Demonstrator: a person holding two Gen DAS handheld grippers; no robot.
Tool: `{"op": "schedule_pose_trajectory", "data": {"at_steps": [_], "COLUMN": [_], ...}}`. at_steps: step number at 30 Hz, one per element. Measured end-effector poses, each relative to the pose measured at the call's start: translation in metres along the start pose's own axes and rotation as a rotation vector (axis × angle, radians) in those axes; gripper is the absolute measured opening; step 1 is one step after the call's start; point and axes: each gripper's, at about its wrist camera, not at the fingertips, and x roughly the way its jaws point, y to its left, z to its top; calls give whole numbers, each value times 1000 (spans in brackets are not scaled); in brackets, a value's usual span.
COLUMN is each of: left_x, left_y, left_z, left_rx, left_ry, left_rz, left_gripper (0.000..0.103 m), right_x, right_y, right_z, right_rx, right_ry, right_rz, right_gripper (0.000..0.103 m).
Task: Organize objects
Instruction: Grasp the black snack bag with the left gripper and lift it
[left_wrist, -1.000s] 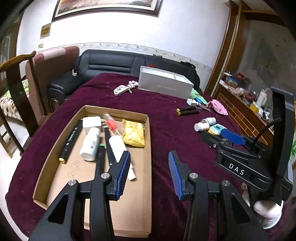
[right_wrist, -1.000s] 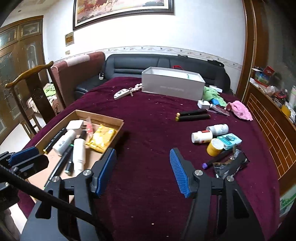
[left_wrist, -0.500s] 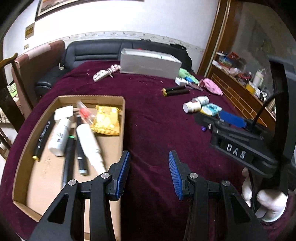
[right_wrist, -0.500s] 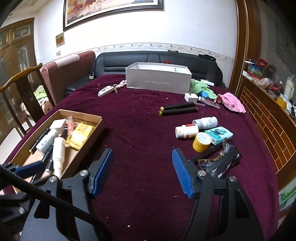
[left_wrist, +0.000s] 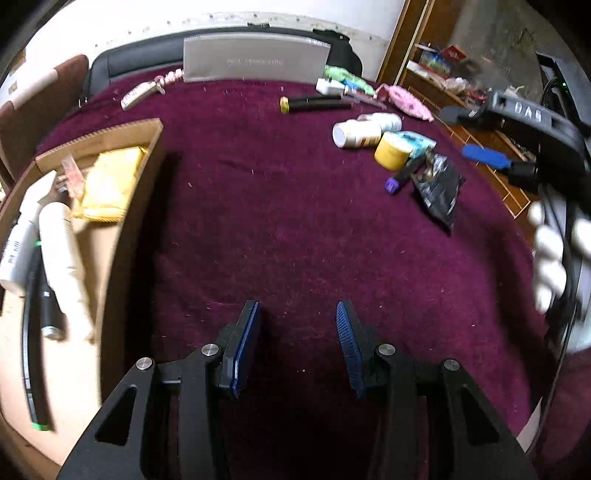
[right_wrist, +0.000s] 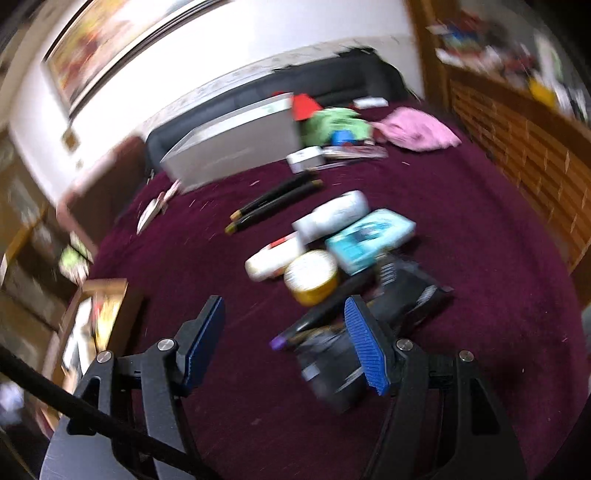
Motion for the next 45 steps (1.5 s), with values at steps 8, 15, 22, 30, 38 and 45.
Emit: {"op": "schedule_pose_trajectory", "data": {"at_steps": [8, 15, 22, 30, 38, 45], "left_x": [3, 9, 10, 19, 20, 39], "left_y": [-13, -16, -19, -38, -45, -91], "left_z": [0, 3, 3, 0, 5, 34], "left_rx": [83, 95, 111, 199, 173, 361], "left_ry": [-23, -12, -2, 40, 44, -65], "left_rz": [18, -17, -24, 21, -1, 145], "left_gripper": [60, 77, 85, 99, 95, 94], "right_x": [42, 63, 76, 66, 56, 47], "right_y": [-69, -74, -10, -41, -86, -87], "right_z": [35, 15, -20, -14, -2, -5], "right_rx": [195, 202, 48, 201, 332, 301], "right_ry": [28, 130, 407, 344, 239, 204], "right_rz": [8, 102, 629, 701, 569, 455], "right_gripper": [67, 70, 71, 75, 77, 77]}}
